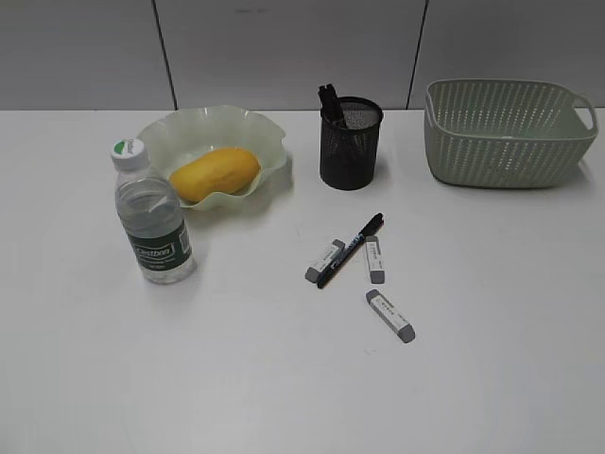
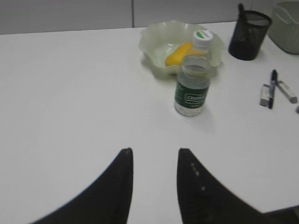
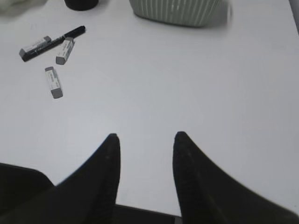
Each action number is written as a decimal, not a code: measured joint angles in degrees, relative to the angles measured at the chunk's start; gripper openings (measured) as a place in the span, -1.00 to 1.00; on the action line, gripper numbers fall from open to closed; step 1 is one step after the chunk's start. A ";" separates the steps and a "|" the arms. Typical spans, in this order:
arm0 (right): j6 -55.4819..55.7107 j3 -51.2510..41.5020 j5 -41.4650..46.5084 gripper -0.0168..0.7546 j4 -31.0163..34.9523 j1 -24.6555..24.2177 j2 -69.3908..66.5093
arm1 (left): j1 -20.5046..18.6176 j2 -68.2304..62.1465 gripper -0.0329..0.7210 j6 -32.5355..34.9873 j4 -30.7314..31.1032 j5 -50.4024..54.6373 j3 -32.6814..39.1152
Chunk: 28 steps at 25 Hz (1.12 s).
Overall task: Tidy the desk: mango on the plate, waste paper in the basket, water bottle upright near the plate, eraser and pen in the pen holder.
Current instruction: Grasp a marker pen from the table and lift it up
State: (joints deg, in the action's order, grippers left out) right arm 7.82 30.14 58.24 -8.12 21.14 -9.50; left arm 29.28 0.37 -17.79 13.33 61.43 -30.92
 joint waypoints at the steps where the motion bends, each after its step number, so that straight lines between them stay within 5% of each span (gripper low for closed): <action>1: 0.00 0.41 -1.16 -0.15 0.26 0.00 -3.75 | -2.18 0.00 -0.27 0.00 -0.01 -0.02 0.00; 6: 0.00 3.16 -13.94 -0.15 1.28 0.00 -28.44 | -11.97 0.00 -0.29 0.00 -0.17 -0.07 0.00; 10: 0.00 9.16 -23.40 -0.15 8.12 0.00 -50.31 | -15.95 0.00 -0.29 0.00 -0.17 -0.07 0.00; 20: 5.84 39.65 -24.39 -0.01 15.69 5.45 -94.70 | -16.40 0.00 -0.29 0.00 -0.19 -0.09 0.00; 28: 22.21 63.29 -12.27 0.01 15.87 5.60 -116.46 | -16.40 0.00 -0.29 0.00 -0.24 -0.09 0.00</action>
State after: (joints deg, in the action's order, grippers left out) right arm 30.03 93.43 45.97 7.75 26.74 -125.96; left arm 12.88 0.37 -17.79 13.09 61.34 -30.92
